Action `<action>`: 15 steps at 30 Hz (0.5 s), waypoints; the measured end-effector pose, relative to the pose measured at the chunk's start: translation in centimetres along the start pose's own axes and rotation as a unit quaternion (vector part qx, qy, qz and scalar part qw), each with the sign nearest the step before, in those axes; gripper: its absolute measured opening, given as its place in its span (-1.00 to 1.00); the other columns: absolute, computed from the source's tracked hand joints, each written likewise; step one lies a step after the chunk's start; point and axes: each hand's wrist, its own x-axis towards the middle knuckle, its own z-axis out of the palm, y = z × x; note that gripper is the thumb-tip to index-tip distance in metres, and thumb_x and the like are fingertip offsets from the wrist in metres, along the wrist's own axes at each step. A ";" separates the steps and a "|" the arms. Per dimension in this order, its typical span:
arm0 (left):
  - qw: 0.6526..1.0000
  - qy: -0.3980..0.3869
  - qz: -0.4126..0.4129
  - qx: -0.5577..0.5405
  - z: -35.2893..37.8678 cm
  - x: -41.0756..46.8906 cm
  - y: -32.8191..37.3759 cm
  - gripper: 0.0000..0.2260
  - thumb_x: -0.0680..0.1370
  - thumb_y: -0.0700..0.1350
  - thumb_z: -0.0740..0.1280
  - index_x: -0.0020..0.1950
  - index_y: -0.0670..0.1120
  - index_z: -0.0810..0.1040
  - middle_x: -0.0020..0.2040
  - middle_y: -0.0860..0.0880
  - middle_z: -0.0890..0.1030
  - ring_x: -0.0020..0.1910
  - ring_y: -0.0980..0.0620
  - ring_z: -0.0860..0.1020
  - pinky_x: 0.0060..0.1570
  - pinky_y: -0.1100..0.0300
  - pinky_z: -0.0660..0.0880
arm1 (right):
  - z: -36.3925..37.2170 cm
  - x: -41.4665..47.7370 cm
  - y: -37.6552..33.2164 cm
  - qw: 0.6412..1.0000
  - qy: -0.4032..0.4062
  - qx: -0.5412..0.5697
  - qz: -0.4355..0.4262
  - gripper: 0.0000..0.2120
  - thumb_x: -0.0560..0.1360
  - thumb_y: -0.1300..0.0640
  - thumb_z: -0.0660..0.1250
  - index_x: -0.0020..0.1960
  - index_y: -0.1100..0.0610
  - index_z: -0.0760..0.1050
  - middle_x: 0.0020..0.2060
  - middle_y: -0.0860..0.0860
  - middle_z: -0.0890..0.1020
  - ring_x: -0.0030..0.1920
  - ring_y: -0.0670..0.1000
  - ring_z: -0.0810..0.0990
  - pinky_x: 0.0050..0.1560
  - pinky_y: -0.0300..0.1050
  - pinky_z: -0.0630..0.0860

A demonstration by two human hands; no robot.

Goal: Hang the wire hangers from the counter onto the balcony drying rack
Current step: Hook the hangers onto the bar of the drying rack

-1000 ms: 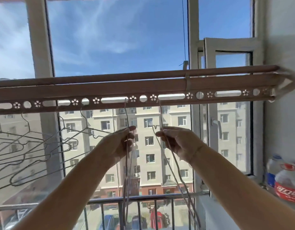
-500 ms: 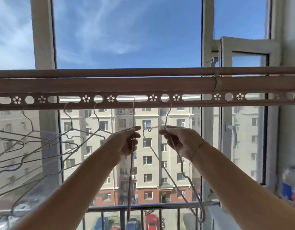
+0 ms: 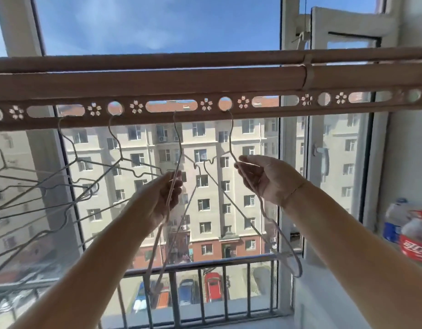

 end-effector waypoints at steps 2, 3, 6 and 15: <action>1.000 0.021 -0.016 -0.017 -1.5 -0.2 -1.5 -0.77 0.59 -0.11 0.22 -0.14 -0.08 0.65 -0.40 0.03 0.58 -0.49 0.16 0.52 -0.46 0.34 0.45 | -1.4 -0.4 0.4 1.000 0.023 0.017 -0.001 -0.86 0.54 0.23 0.21 -0.10 0.22 0.53 -0.31 0.08 0.61 -0.35 -0.05 0.56 -0.44 -0.32 0.49; 0.999 0.030 -0.023 -0.026 -2.4 -0.3 -2.5 -0.76 0.58 -0.13 0.22 -0.17 -0.07 0.66 -0.42 0.04 0.58 -0.50 0.16 0.52 -0.47 0.35 0.45 | -2.2 -0.7 0.8 0.999 0.035 0.018 0.000 -0.85 0.54 0.22 0.20 -0.11 0.21 0.53 -0.31 0.07 0.60 -0.34 -0.05 0.55 -0.44 -0.32 0.48; 0.997 0.042 -0.060 -0.035 -4.2 -1.1 -6.1 -0.80 0.52 -0.13 0.27 -0.17 -0.08 0.68 -0.42 0.04 0.55 -0.50 0.15 0.50 -0.48 0.35 0.46 | -4.8 -1.6 3.1 0.998 0.068 -0.003 0.015 -0.85 0.54 0.19 0.20 -0.12 0.16 0.54 -0.31 0.03 0.60 -0.34 -0.07 0.54 -0.40 -0.31 0.45; 0.974 0.005 -0.225 0.025 -0.3 -4.0 -19.0 -0.91 0.54 -0.15 0.26 -0.09 -0.08 0.56 -0.35 0.02 0.52 -0.41 0.12 0.48 -0.32 0.27 0.35 | -12.7 -5.8 12.7 0.982 0.155 -0.037 0.099 -0.92 0.50 0.15 0.29 -0.13 0.11 0.54 -0.29 0.00 0.55 -0.28 -0.07 0.50 -0.29 -0.25 0.41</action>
